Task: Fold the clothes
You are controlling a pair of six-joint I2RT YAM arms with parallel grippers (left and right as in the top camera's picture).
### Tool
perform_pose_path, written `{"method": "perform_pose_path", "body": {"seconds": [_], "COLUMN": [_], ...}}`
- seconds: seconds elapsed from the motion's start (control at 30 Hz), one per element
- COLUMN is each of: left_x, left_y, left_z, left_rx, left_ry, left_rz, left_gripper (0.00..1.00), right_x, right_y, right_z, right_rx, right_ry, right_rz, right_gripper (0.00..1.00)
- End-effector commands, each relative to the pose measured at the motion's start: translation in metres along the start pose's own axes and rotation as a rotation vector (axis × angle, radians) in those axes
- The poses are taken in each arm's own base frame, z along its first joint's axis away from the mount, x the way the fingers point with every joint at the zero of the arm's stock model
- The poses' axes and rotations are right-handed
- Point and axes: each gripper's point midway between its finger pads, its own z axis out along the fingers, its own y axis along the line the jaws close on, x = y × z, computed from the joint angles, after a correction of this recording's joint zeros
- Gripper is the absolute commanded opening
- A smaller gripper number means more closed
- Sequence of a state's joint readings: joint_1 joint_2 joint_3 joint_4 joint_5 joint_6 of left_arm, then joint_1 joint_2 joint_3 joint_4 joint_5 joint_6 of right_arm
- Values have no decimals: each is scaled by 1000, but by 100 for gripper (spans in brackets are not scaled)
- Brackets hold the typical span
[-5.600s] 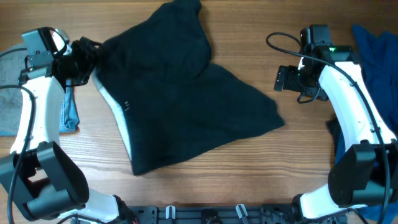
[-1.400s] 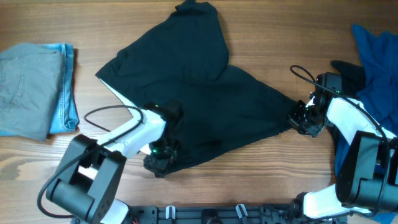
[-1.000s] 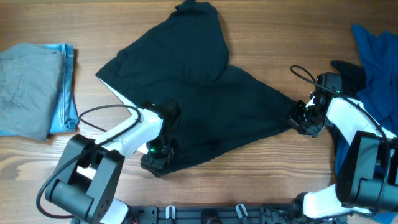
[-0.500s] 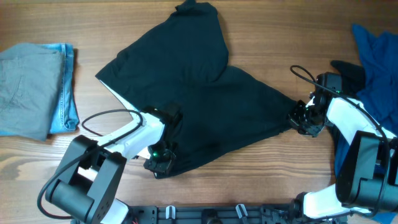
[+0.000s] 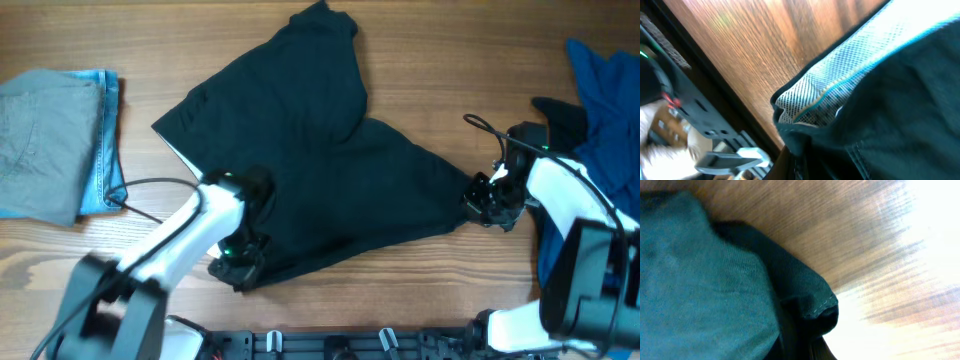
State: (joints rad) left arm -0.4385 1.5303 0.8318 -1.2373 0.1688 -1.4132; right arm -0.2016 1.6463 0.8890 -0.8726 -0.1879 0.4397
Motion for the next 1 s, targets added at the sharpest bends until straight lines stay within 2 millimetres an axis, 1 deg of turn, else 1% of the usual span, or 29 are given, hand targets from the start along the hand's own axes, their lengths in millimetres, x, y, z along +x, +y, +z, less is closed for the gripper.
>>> {"method": "perform_pose_path", "body": {"seconds": [0.0,0.13,0.17,0.23,0.33,0.4,0.43,0.47,0.57,0.63,0.73,0.8,0.87,0.97], "left_x": [-40,-56,-58,-58,-55,-54,-53,-52,-51,-46,-48,-58,-66,-80], "left_y": [19,35,36,30,22,22,23,26,38,39,42,45,40,19], "left_z": [-36,-82,-93,-112,-136,-146,-150,-154,-160,-163,-166,-171,-174,-185], "left_rx": [6,34,49,97,159,177,182,181,150,160,184,197,225,326], "left_ry": [-243,-368,-389,-411,-433,-439,-440,-440,-440,-426,-432,-462,-477,-503], "left_rz": [102,89,106,163,237,235,235,235,235,304,306,266,230,174], "left_gripper": [4,4,4,4,4,4,4,4,4,4,4,4,4,4], "right_x": [-37,-44,-45,-46,-45,-43,-43,-42,-41,-42,-47,-52,-57,-65], "right_y": [9,9,7,4,-3,-14,-17,-20,-25,-31,-29,-16,8,41], "right_z": [-66,-130,-145,-176,-217,-244,-251,-264,-286,-297,-311,-320,-327,-336], "right_rx": [-23,-74,-83,-95,-87,-52,-44,-32,-20,8,18,-34,-132,-257], "right_ry": [-234,-367,-399,-465,-551,-608,-624,-650,-693,-729,-777,-815,-843,-879], "right_rz": [-29,-8,-9,-23,-40,-18,-11,-8,2,16,-27,-85,-177,-284], "right_gripper": [4,4,4,4,4,4,4,4,4,4,4,4,4,4]}}
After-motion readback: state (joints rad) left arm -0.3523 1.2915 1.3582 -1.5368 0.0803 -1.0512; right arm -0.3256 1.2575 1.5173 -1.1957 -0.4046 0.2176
